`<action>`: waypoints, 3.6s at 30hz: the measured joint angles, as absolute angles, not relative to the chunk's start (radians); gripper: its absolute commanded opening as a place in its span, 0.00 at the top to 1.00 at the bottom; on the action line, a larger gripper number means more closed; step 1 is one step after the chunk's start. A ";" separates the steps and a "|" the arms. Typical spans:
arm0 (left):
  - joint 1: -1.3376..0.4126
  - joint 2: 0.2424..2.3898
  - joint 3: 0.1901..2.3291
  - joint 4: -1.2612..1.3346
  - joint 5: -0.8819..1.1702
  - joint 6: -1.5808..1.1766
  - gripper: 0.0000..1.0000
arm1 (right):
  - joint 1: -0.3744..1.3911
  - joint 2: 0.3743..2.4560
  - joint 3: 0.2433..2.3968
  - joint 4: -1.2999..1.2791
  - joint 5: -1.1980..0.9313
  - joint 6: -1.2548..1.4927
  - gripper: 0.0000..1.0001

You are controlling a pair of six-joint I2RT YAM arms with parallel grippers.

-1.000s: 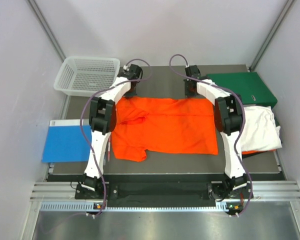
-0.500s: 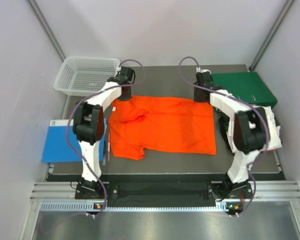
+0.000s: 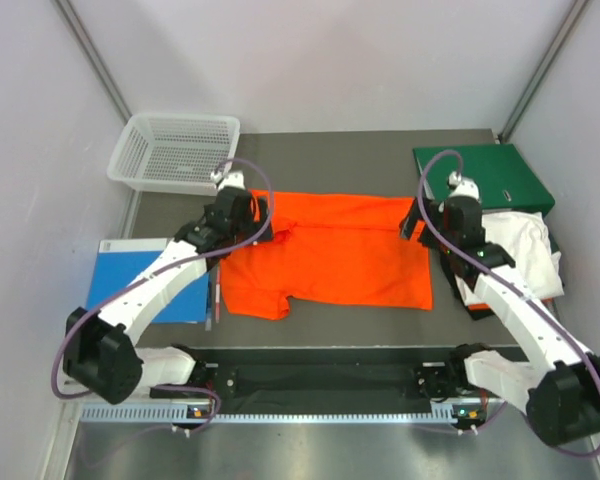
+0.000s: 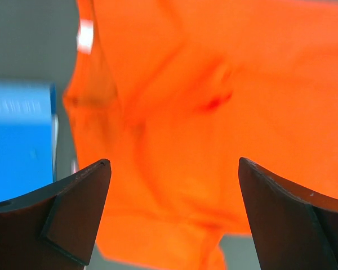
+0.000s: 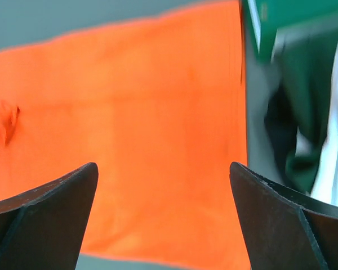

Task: Fold and stack the t-shirts
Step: Grap the side of the flattened tshirt closest away from the robot with both arms

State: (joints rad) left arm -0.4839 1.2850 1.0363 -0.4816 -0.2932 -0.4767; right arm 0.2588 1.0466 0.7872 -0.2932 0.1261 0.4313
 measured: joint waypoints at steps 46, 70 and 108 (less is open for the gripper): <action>-1.048 1.394 0.814 -0.688 -0.567 -0.867 0.01 | 0.233 0.802 0.291 -0.419 -0.053 0.892 1.00; -1.132 1.697 0.911 -0.765 -0.804 -1.093 0.27 | 0.233 0.796 0.290 -0.321 -0.055 0.882 1.00; -1.145 1.794 1.153 -1.285 -0.844 -1.270 0.94 | 0.218 0.730 0.388 -0.334 -0.084 0.829 1.00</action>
State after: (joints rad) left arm -1.1454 1.7943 1.1526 -1.2854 -0.8444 -1.2701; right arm 0.2184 0.7300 0.3878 -0.3336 -0.0841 0.8291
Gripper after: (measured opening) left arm 0.052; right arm 0.004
